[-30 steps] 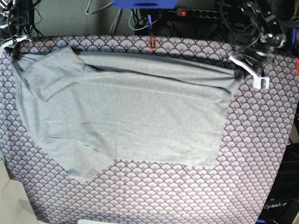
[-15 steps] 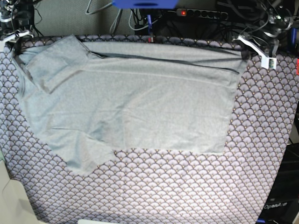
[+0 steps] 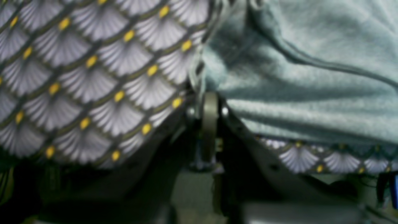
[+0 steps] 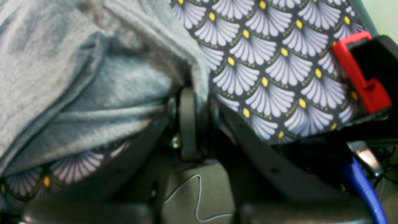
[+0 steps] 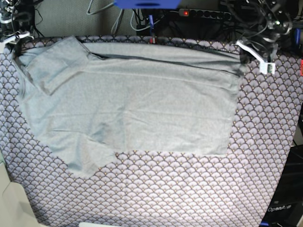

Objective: Fold the T-shirt properly
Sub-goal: 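Drag the grasped edge with both grippers back toward the robot, then release the edge and raise both grippers, then reach both grippers to the shirt's hem and grasp it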

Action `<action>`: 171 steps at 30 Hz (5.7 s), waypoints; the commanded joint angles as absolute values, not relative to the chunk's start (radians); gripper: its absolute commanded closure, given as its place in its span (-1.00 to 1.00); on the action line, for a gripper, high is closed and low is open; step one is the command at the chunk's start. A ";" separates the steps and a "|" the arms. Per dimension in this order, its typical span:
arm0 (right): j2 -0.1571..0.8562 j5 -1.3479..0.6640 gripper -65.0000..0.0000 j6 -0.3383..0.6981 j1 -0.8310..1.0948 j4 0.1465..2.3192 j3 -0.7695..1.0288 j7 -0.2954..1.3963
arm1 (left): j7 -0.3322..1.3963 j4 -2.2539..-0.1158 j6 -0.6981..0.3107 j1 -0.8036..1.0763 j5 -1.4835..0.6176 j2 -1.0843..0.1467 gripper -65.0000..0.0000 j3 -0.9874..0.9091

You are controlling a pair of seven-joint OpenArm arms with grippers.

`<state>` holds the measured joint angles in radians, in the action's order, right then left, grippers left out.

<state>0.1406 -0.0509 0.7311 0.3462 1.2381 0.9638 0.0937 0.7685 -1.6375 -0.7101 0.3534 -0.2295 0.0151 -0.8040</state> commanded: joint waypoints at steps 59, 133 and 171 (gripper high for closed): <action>0.044 0.148 0.39 0.698 0.355 1.488 0.975 0.151 | 0.903 -1.759 -0.698 0.300 -0.243 -0.027 0.34 -0.802; 0.271 0.731 -0.07 0.698 -0.615 0.733 0.786 0.156 | 0.596 -1.032 -0.691 -0.501 0.143 0.001 -0.40 -0.639; 0.208 0.731 0.90 0.698 -0.544 0.733 0.780 0.148 | 0.406 -0.851 -0.486 -0.521 0.137 -0.024 -0.41 -0.638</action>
<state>0.1970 0.7261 0.6983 -0.5255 0.7219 0.7841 0.1375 0.4358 -0.8356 -0.4816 -0.4847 0.1532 -0.0189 -0.6403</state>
